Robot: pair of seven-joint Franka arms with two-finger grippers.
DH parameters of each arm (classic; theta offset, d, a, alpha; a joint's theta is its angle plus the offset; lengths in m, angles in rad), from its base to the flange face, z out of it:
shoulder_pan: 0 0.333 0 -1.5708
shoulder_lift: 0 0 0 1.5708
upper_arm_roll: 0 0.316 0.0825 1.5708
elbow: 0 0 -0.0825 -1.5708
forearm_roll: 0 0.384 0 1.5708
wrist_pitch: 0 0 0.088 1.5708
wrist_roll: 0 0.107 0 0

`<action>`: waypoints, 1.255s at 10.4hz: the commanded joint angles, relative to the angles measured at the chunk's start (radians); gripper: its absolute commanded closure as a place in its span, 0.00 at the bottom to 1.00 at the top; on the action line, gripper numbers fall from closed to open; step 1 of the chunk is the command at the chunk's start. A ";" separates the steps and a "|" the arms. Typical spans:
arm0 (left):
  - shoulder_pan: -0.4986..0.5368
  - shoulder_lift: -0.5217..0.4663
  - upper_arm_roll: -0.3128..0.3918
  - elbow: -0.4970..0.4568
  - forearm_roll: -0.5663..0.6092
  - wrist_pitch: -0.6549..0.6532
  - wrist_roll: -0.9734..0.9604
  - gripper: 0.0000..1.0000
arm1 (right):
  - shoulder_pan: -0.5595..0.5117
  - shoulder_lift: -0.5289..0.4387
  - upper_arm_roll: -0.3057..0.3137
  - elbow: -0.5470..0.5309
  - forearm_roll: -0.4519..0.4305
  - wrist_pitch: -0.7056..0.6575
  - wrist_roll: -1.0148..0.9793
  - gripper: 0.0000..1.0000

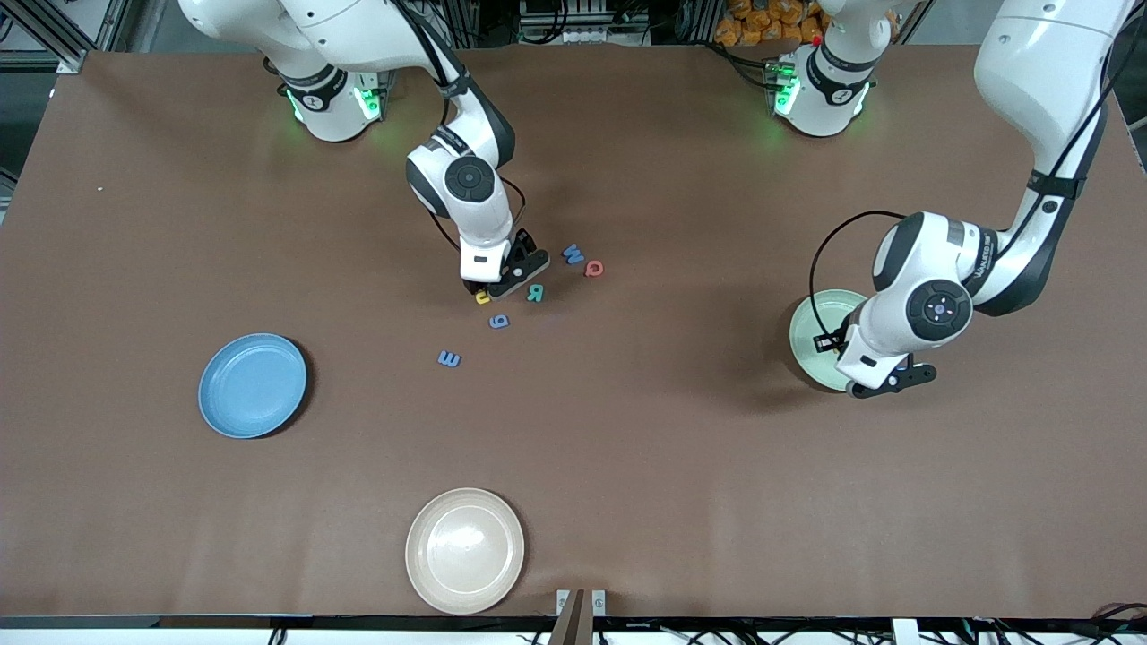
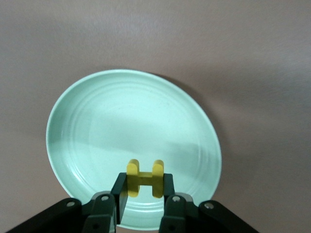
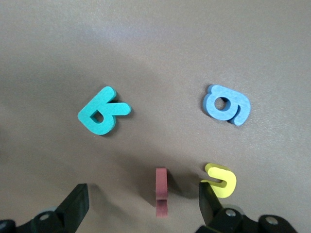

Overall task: Sort upper and lower case letters into plates
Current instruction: 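Release the H onto the green plate while the right gripper grasps the red r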

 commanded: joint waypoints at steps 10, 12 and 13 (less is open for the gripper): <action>-0.037 0.000 -0.065 0.008 0.001 -0.021 -0.099 0.00 | -0.005 -0.018 0.000 -0.008 0.019 0.012 0.013 1.00; -0.042 0.000 -0.094 0.011 0.001 -0.021 -0.156 0.00 | -0.006 -0.028 0.000 -0.008 0.019 0.009 0.013 1.00; -0.049 0.001 -0.105 0.013 0.001 -0.021 -0.174 0.05 | -0.009 -0.042 -0.002 -0.008 0.019 0.000 0.013 1.00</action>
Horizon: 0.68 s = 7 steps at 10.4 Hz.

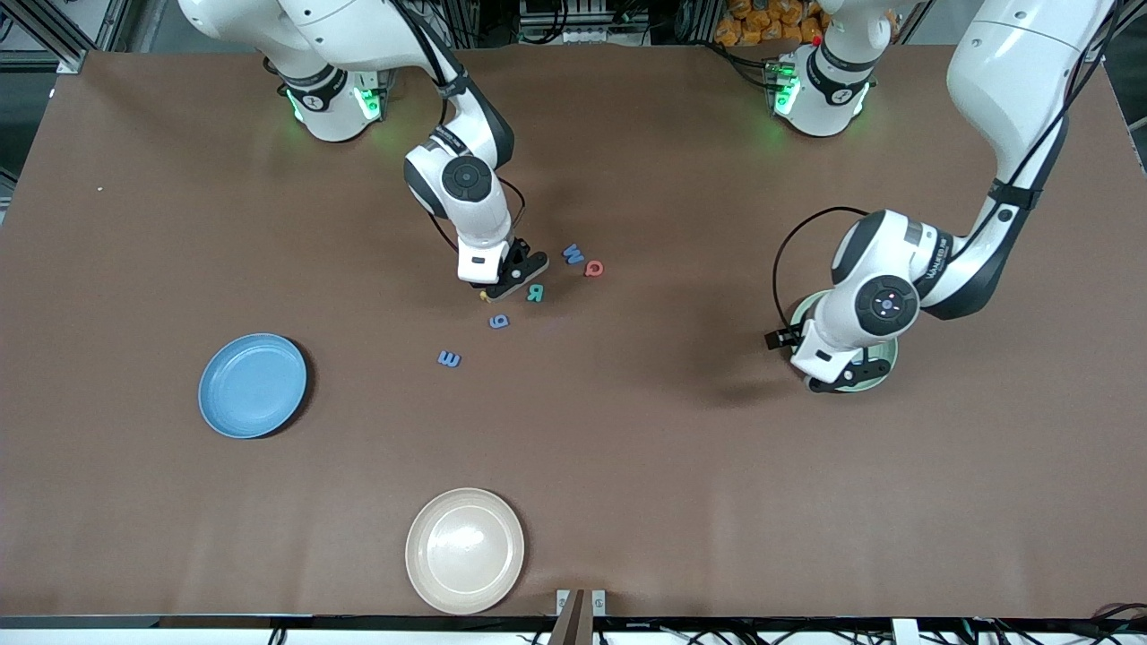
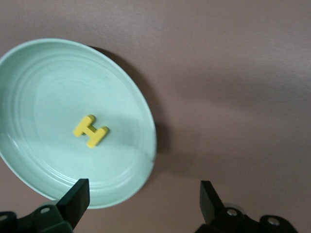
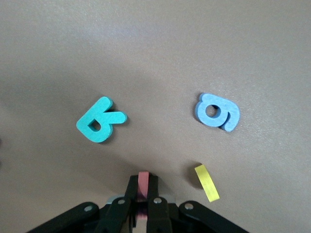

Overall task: Sort upper and lower case letters into plates
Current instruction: 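Release the H onto the green plate while the right gripper grasps the red r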

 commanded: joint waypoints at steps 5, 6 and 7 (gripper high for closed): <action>-0.150 -0.006 -0.017 0.028 -0.106 -0.019 -0.274 0.11 | -0.104 -0.124 0.002 -0.002 0.018 -0.073 0.002 1.00; -0.176 -0.005 -0.017 0.037 -0.133 -0.019 -0.315 0.12 | -0.126 -0.129 0.001 -0.001 0.018 -0.076 0.001 1.00; -0.215 -0.005 -0.017 0.039 -0.158 -0.011 -0.363 0.13 | -0.167 -0.127 -0.001 0.004 0.018 -0.085 0.001 1.00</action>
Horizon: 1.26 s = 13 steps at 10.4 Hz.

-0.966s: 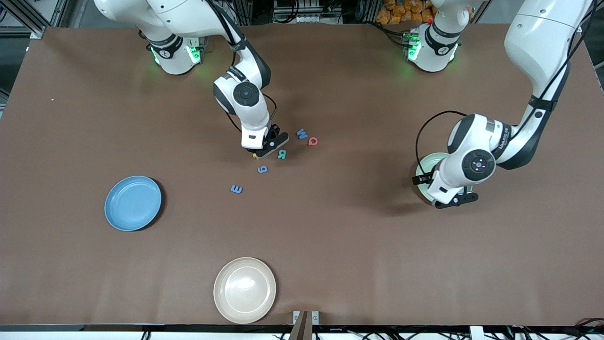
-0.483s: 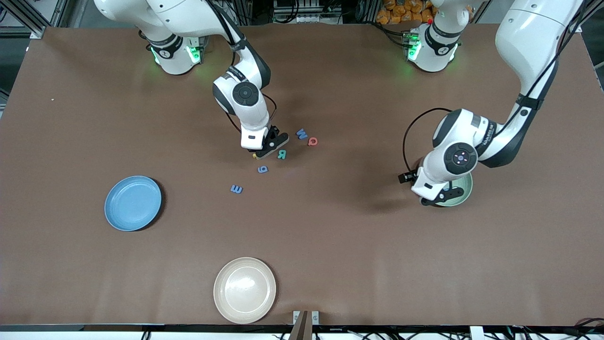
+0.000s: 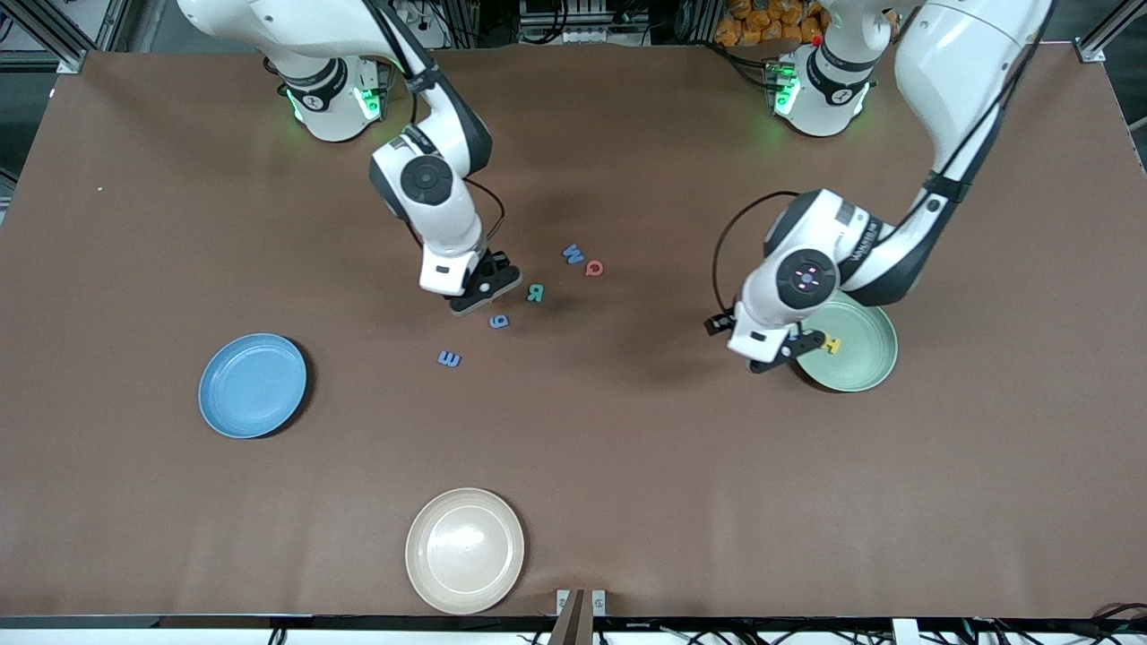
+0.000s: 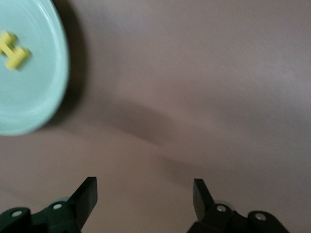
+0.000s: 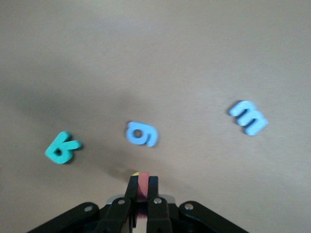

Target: Sort upper and lower case letters into plates

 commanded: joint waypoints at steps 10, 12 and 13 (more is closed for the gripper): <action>-0.315 0.102 0.012 0.026 -0.038 0.172 -0.562 0.13 | -0.413 -0.001 0.006 0.042 -0.114 -0.037 -0.037 1.00; -0.342 0.124 0.014 0.025 -0.036 0.209 -0.626 0.13 | -0.494 0.001 0.006 0.040 -0.180 -0.035 -0.037 1.00; -0.355 0.132 0.015 0.024 -0.018 0.224 -0.675 0.13 | -0.531 0.015 0.006 0.039 -0.192 -0.034 -0.037 1.00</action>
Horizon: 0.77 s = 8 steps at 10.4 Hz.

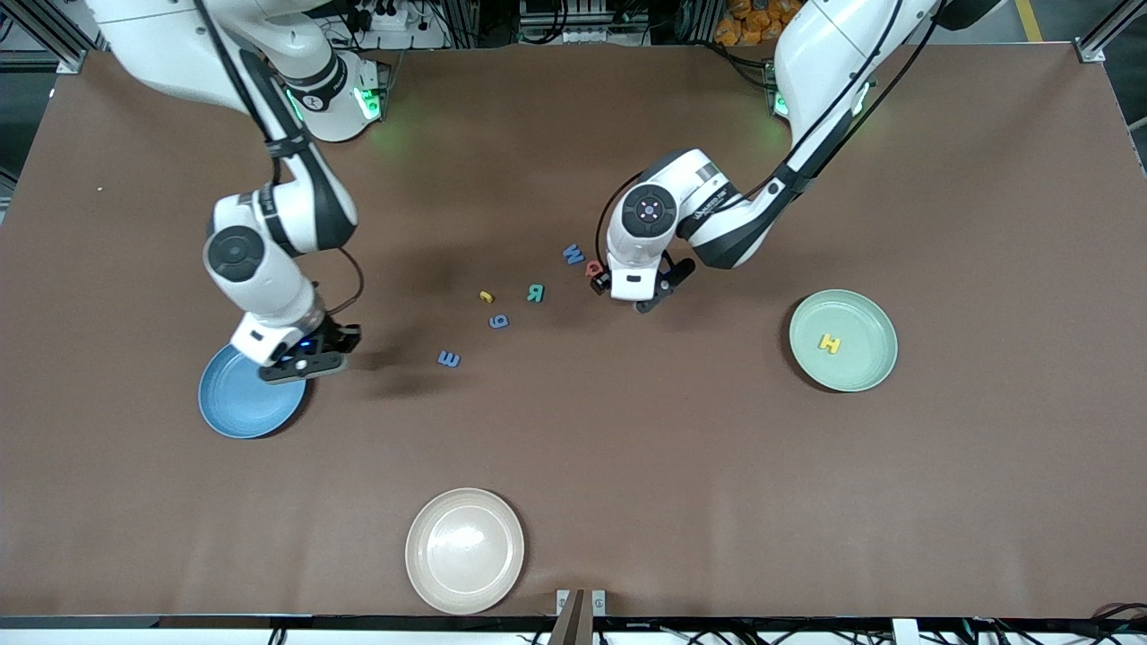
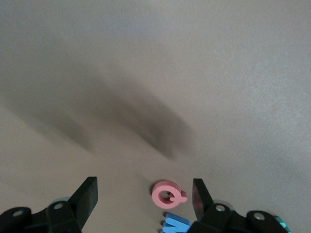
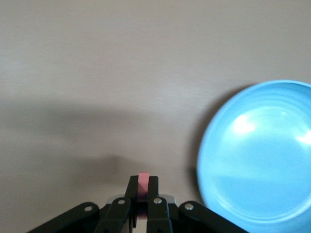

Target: Sort upper and lower case letters into plates

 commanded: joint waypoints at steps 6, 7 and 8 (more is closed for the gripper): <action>-0.073 0.070 0.013 0.015 0.178 0.107 -0.311 0.14 | -0.201 0.058 0.018 0.036 -0.111 0.012 -0.011 0.67; -0.078 0.070 0.013 0.015 0.192 0.107 -0.354 0.15 | -0.212 0.082 0.020 0.047 -0.105 0.013 -0.012 0.01; -0.079 0.068 0.013 0.015 0.209 0.107 -0.400 0.15 | -0.217 0.087 0.021 0.051 -0.105 0.016 -0.012 0.00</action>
